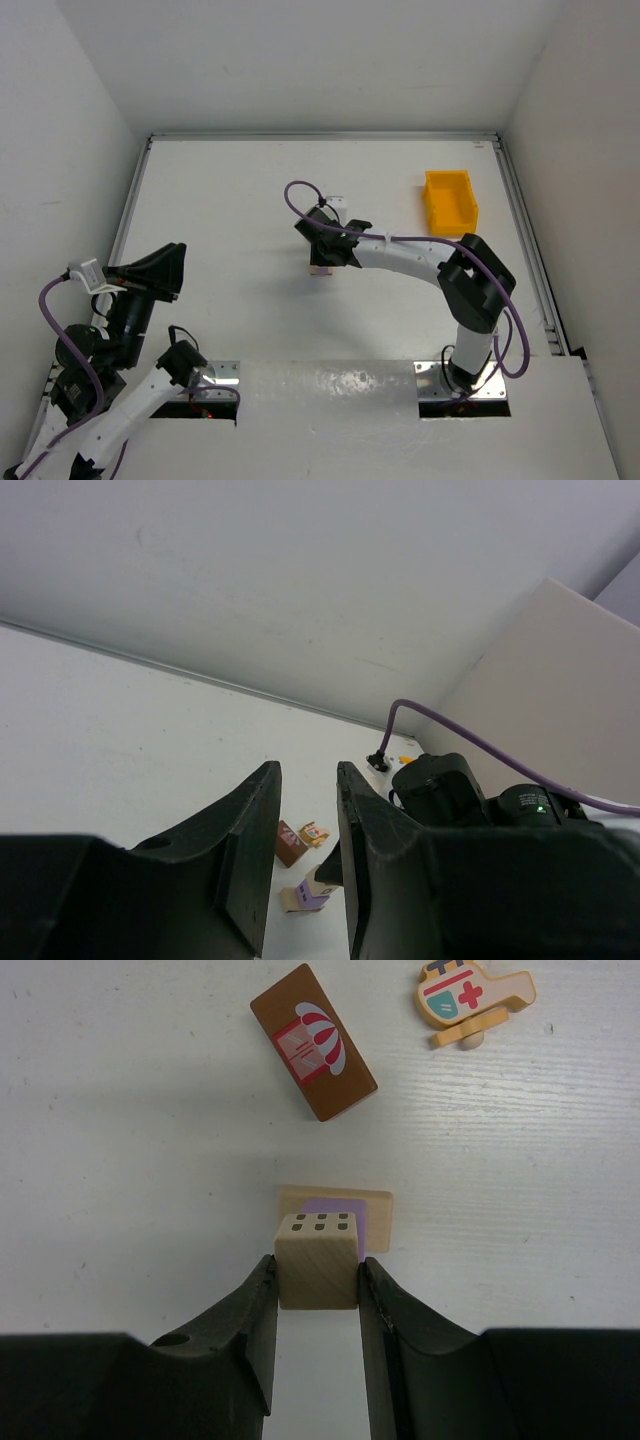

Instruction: Build the wood block tower

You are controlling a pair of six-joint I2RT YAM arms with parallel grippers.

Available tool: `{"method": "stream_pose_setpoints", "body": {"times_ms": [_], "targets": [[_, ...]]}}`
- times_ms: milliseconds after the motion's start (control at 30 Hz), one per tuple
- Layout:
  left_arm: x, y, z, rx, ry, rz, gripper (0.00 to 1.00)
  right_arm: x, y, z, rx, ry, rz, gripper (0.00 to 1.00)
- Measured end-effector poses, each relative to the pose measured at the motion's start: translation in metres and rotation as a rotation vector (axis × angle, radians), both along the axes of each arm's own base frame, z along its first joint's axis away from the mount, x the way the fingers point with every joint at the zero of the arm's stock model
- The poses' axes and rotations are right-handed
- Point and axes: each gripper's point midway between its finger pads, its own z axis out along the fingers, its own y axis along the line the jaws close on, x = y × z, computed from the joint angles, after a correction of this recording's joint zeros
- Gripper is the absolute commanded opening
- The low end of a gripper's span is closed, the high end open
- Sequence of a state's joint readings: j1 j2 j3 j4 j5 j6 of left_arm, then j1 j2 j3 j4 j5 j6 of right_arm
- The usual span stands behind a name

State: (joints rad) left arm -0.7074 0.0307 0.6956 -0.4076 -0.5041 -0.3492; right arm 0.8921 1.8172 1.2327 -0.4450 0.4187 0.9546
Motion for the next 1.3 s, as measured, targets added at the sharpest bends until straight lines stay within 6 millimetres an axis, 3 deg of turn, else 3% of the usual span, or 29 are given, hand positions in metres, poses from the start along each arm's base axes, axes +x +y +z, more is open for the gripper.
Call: {"method": "stream_pose_setpoints", "body": {"times_ms": [1067, 1300], "targets": [[-0.0003, -0.001, 0.0002, 0.001, -0.001, -0.006, 0.26, 0.0013, -0.0027, -0.0005, -0.007, -0.009, -0.017, 0.34], [-0.0004, -0.0015, 0.0001, 0.002, -0.001, -0.008, 0.26, 0.0004, -0.0031, -0.0016, -0.008, -0.005, -0.015, 0.4]]}}
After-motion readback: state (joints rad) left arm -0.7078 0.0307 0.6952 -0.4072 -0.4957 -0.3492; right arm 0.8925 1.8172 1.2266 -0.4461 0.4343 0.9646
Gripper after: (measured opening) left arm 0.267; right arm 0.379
